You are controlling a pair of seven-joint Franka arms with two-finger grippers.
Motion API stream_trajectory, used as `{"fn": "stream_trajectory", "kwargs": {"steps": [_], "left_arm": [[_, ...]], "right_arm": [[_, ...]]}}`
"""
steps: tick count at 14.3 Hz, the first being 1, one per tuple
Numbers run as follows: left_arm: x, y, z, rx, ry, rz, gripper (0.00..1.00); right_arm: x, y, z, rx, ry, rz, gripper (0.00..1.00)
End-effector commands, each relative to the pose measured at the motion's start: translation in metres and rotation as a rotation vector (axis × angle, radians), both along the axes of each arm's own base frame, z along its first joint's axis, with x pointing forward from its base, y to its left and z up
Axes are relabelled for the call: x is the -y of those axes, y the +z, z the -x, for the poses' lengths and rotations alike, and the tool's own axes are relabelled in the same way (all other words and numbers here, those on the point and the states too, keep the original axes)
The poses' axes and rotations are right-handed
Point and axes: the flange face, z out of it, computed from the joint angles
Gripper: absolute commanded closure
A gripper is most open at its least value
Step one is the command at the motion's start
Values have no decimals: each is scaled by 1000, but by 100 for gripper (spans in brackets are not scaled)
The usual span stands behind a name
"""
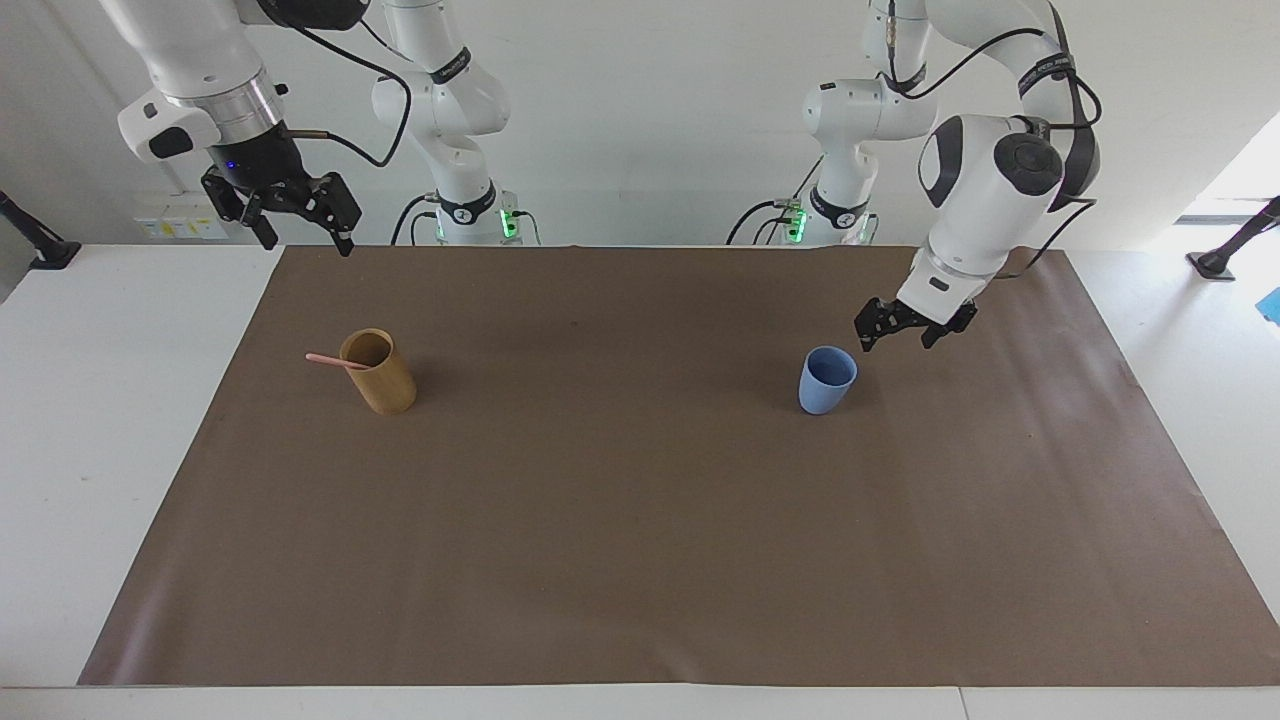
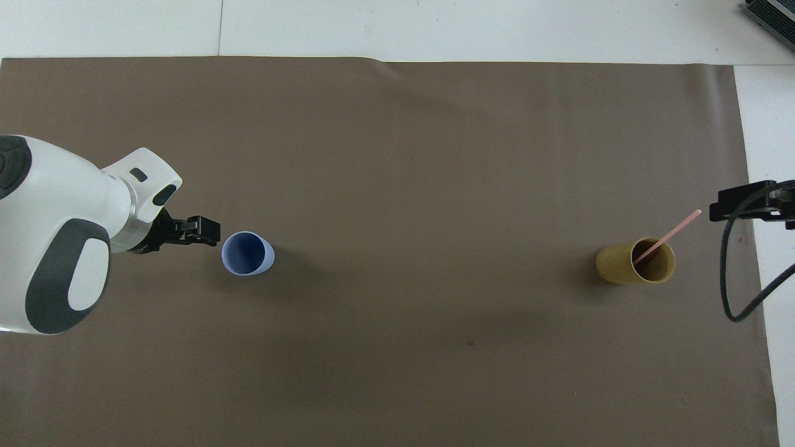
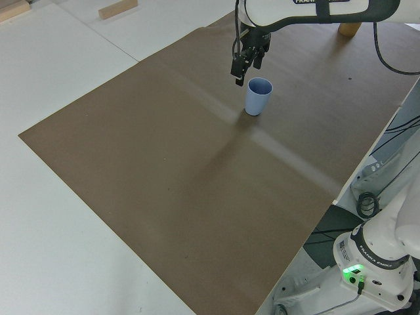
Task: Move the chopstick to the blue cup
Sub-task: 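Reach the left gripper to the blue cup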
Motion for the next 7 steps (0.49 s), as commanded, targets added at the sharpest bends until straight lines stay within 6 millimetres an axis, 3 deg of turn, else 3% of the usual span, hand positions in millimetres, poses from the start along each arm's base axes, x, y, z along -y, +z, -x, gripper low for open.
{"fn": "stream_trajectory", "kwargs": {"steps": [1, 5, 6, 7], "left_arm": [[5, -35, 20, 34, 23, 10, 0], [15, -70, 20, 30, 44, 30, 0], [17, -75, 17, 41, 51, 41, 17], [23, -77, 17, 45, 41, 44, 59]], "right_arm": [[0, 0, 2, 9, -15, -15, 0], [0, 1, 2, 10, -15, -15, 0], [0, 2, 3, 10, -15, -15, 0], [0, 1, 3, 9, -18, -15, 0]]}}
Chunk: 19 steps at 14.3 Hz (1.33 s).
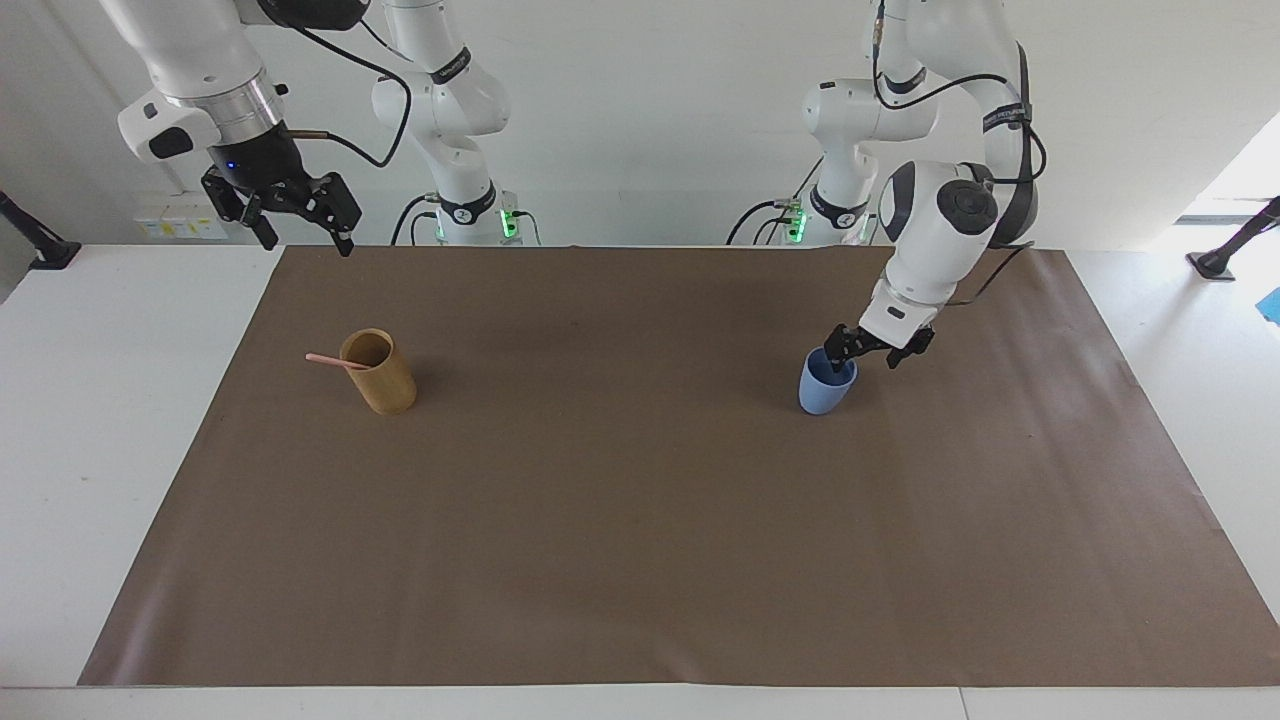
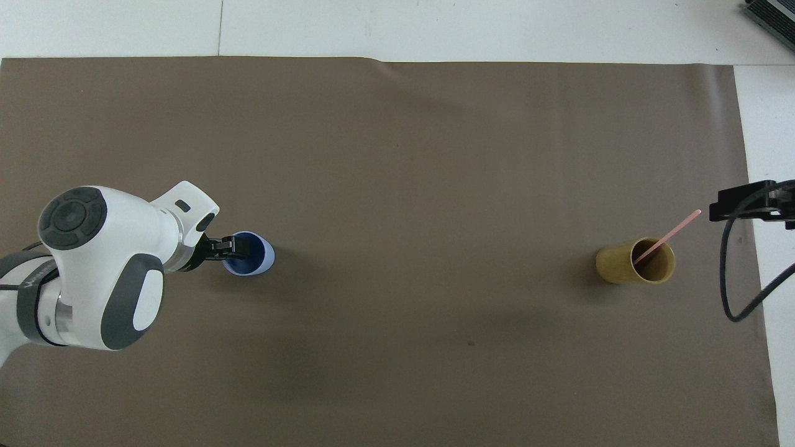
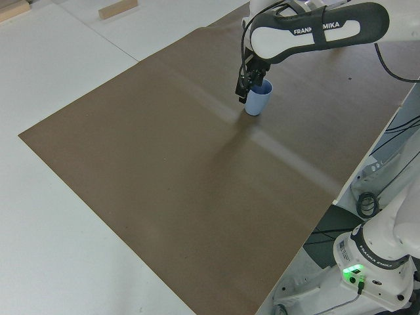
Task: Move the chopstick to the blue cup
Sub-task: 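Slide the blue cup with the left gripper while the right gripper descends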
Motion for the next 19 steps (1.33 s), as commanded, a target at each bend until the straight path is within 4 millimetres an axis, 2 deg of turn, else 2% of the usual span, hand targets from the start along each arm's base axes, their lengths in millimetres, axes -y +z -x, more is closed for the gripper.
{"fn": "stream_trajectory", "kwargs": {"steps": [1, 6, 8, 9, 10, 11, 15, 17, 18, 19], "left_arm": [[13, -8, 2, 12, 0, 17, 100], [19, -2, -2, 20, -20, 19, 100], [27, 14, -11, 42, -15, 27, 100], [40, 28, -14, 44, -16, 32, 100], [56, 40, -18, 46, 2, 35, 100], [82, 51, -18, 45, 14, 40, 100], [177, 71, -7, 36, -40, 59, 100], [226, 60, -2, 16, -73, 56, 100], [243, 50, 1, 7, -94, 49, 100], [250, 45, 4, 5, -109, 44, 100]], "right_arm": [[1, 1, 3, 5, -21, -15, 0], [8, 0, 4, 2, -27, -14, 0], [9, -1, 3, 16, -29, -13, 0], [9, -5, -1, 36, -29, -12, 0], [12, -15, -5, 53, -32, -11, 0], [16, -27, -7, 61, -36, -9, 0], [22, -65, -21, 168, -33, 0, 0], [34, -96, -18, 147, -55, 0, 0], [39, -113, -18, 128, -61, -1, 0], [45, -129, -17, 119, -56, 1, 0]]}}
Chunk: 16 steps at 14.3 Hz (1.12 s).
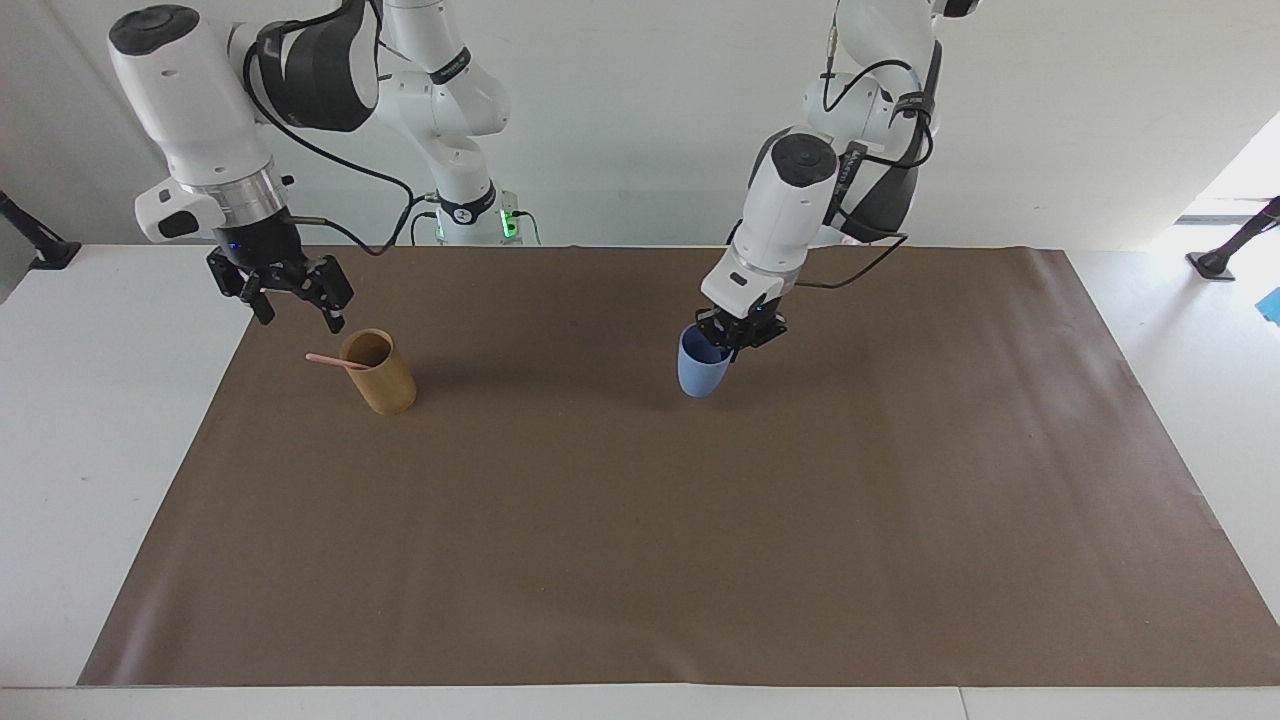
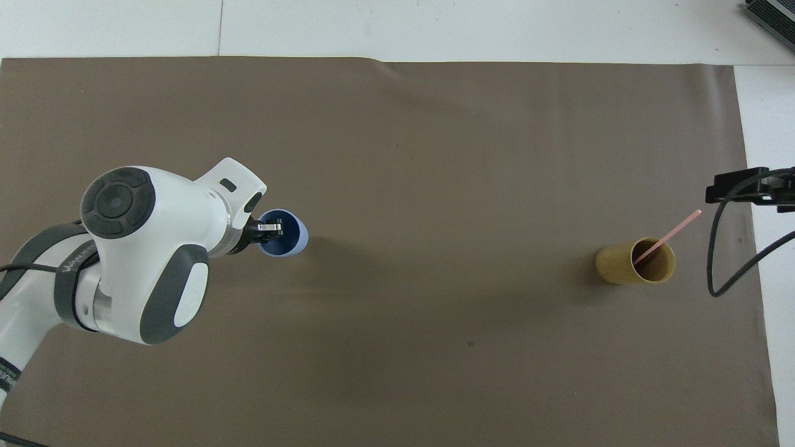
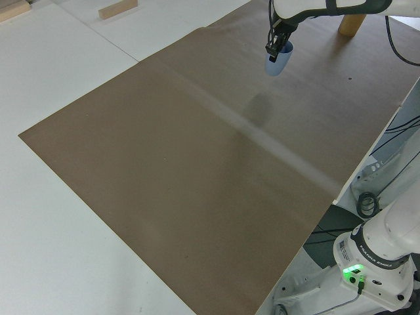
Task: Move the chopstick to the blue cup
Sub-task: 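Slide the blue cup with the left gripper while the right gripper descends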
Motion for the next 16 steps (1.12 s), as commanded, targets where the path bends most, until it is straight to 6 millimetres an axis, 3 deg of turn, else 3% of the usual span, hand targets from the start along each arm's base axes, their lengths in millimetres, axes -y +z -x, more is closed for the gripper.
{"fn": "stream_trajectory", "kwargs": {"steps": [1, 3, 7, 13, 14, 15, 16], "left_arm": [[21, -16, -5, -31, -15, -21, 100], [36, -25, 4, -34, -43, -25, 100], [40, -40, 7, -21, -78, -66, 100], [46, -54, 13, -16, -90, -65, 99], [45, -54, 13, -18, -89, -67, 77], [45, -53, 13, -17, -89, -66, 66], [45, -54, 13, -18, -88, -67, 51]], "right_arm": [[18, -39, 6, 0, 23, -4, 0], [27, -58, -3, 28, 70, 9, 0], [30, -73, -15, 68, 75, 17, 0], [27, -80, -1, -32, 136, -8, 29], [29, -79, 4, -63, 153, -14, 38], [34, -77, 9, -81, 147, -20, 52], [37, -76, 9, -78, 138, -24, 55]]}}
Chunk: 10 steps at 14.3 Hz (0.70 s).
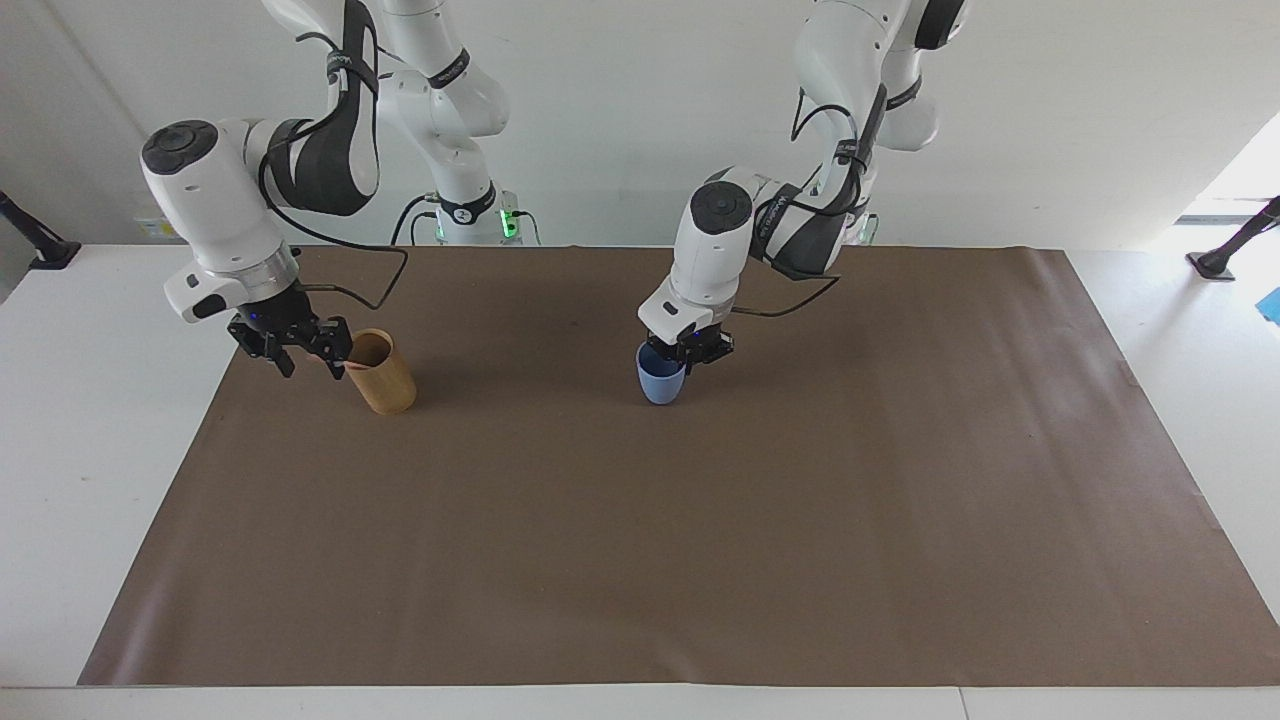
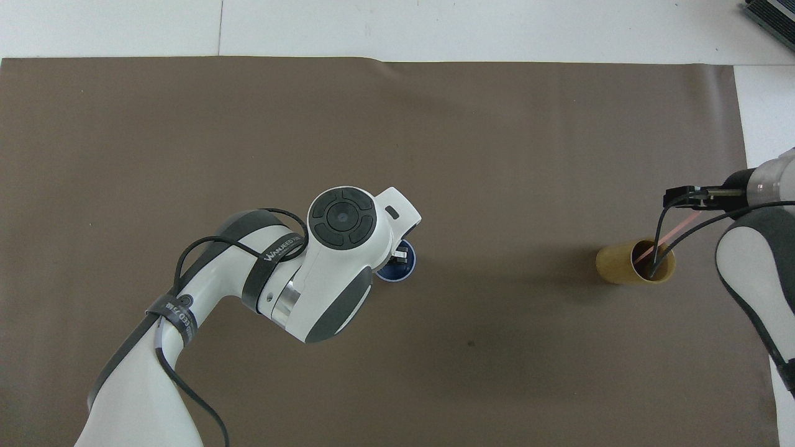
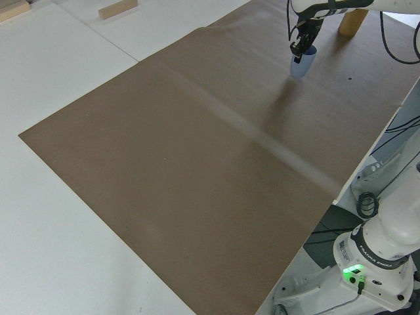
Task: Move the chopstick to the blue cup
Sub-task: 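Grasp the pink stick with the right gripper while the left gripper withdraws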
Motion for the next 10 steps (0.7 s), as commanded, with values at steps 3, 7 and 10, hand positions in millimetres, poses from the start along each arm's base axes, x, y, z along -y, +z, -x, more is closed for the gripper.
{"fn": "stream_trajectory", "kwargs": {"steps": [3, 7, 10], "left_arm": [[-6, 7, -4, 22, 7, -16, 0], [-48, 50, -23, 40, 70, -16, 0], [-111, 85, -48, 64, 134, -10, 0]], "right_arm": [[15, 8, 10, 1, -12, -49, 98], [12, 17, 2, 27, -39, -92, 100], [14, 51, -3, 77, -38, -78, 100]]}}
